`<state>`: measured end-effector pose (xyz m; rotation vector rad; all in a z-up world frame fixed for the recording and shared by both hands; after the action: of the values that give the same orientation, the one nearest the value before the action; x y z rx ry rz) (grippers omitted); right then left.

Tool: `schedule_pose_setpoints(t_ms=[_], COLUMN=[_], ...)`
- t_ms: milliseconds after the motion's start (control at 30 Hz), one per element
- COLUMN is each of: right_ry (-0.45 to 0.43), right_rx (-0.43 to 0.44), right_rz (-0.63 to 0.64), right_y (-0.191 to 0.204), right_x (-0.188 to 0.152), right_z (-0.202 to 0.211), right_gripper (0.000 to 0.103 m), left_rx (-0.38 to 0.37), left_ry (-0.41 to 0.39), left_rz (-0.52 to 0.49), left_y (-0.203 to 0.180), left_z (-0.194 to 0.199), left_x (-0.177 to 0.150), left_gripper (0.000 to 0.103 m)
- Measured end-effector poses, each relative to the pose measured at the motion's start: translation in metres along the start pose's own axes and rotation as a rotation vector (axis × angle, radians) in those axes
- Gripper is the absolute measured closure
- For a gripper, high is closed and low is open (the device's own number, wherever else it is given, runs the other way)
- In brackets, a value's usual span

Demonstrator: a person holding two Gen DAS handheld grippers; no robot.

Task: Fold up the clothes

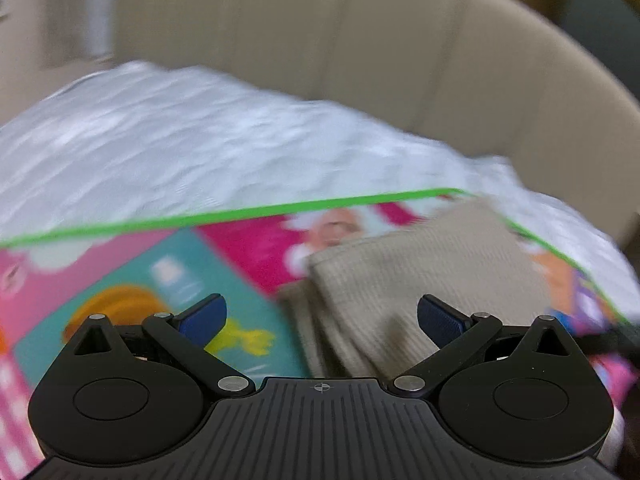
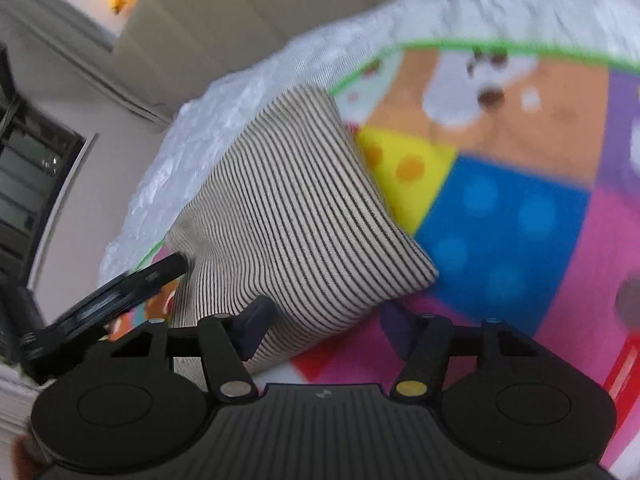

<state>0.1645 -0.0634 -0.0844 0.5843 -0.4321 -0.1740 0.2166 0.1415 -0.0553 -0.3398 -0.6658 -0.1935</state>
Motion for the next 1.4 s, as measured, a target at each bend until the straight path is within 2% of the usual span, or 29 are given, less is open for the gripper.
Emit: schedule_pose_setpoints(t_ms=[67, 200, 333, 400, 567, 800, 900, 1000, 1100, 1200, 1267, 1333, 1400], right_ry=[-0.016, -0.022, -0.027, -0.027, -0.04, -0.069, -0.061, -0.084, -0.086, -0.066, -0.055, -0.061, -0.067], right_rx=[-0.008, -0.018, -0.013, -0.005, -0.023, -0.064, -0.099, -0.124, -0.088, -0.053, -0.034, -0.024, -0.015], right_rz=[0.003, 0.006, 0.006, 0.003, 0.055, 0.263, 0.332, 0.367, 0.326, 0.278, 0.253, 0.249, 0.249], right_y=[-0.006, -0.016, -0.018, -0.02, -0.018, 0.013, 0.021, 0.017, 0.0, -0.017, -0.023, -0.022, -0.019], right_x=[0.014, 0.028, 0.031, 0.034, 0.057, 0.112, 0.118, 0.114, 0.097, 0.072, 0.055, 0.043, 0.036], right_z=[0.001, 0.001, 0.0, -0.002, -0.015, -0.038, -0.038, -0.023, -0.003, 0.007, 0.008, 0.006, 0.003], right_gripper=[0.042, 0.039, 0.035, 0.035, 0.034, 0.034, 0.033, 0.025, 0.02, 0.019, 0.019, 0.019, 0.019], left_rx=[-0.053, -0.098, -0.142, -0.183, -0.318, -0.407, -0.457, -0.496, -0.495, -0.433, -0.35, -0.238, -0.125], left_ry=[0.021, 0.081, 0.211, 0.241, 0.262, 0.281, 0.283, 0.258, 0.186, 0.084, 0.035, 0.042, 0.077], left_rz=[-0.068, -0.178, -0.181, -0.161, -0.078, -0.12, -0.119, -0.133, -0.096, 0.012, 0.09, 0.16, 0.174], left_y=[-0.012, -0.028, -0.029, -0.029, -0.042, -0.104, -0.128, -0.136, -0.119, -0.087, -0.067, -0.052, -0.044], left_z=[-0.001, -0.022, -0.057, -0.068, -0.069, -0.063, -0.055, -0.034, -0.003, 0.019, 0.02, 0.002, -0.023], left_x=[0.006, 0.018, 0.009, -0.001, -0.02, -0.047, -0.055, -0.057, -0.043, -0.017, -0.001, 0.008, 0.008], left_gripper=[0.0, 0.0, 0.0, 0.0, 0.0, 0.0, 0.0, 0.0, 0.0, 0.0, 0.0, 0.0, 0.0])
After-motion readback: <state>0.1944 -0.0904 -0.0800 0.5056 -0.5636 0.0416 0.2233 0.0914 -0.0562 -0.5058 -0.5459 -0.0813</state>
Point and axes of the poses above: each gripper's, at about its wrist camera, not at the fingertips, and z roughly against the way its jaws point, y to its left, x to its top, the point moved 9 cm from there along -z, roughly the way its jaws point, and after that the axes turned 5 degrees about y, right-handed, at the moved point
